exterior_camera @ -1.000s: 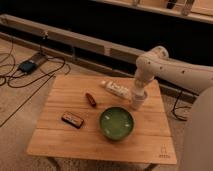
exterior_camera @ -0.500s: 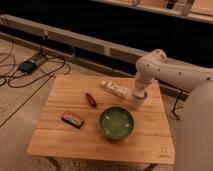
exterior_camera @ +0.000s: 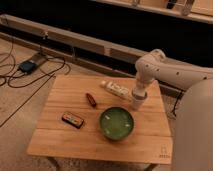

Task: Place the white sponge in the ceramic cup

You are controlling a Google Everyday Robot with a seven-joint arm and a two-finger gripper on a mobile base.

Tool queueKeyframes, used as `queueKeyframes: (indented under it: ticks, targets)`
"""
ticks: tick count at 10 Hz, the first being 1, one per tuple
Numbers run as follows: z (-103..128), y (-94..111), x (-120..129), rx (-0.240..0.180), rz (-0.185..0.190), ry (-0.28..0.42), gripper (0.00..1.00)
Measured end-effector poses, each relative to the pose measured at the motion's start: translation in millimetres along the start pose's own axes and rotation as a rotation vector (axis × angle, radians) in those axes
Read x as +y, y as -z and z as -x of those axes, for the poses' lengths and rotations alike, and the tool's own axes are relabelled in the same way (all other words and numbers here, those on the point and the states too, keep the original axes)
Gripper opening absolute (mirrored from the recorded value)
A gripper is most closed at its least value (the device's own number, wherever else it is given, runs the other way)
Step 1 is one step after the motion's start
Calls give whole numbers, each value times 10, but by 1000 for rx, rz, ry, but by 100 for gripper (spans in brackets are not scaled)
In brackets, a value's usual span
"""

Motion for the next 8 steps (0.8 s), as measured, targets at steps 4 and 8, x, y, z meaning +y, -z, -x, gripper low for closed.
queueKeyframes:
  ticks: [4, 8]
  targets:
    - [-34, 48, -41, -10, -9, 5, 76]
    - [-107, 85, -55, -13, -6, 4, 80]
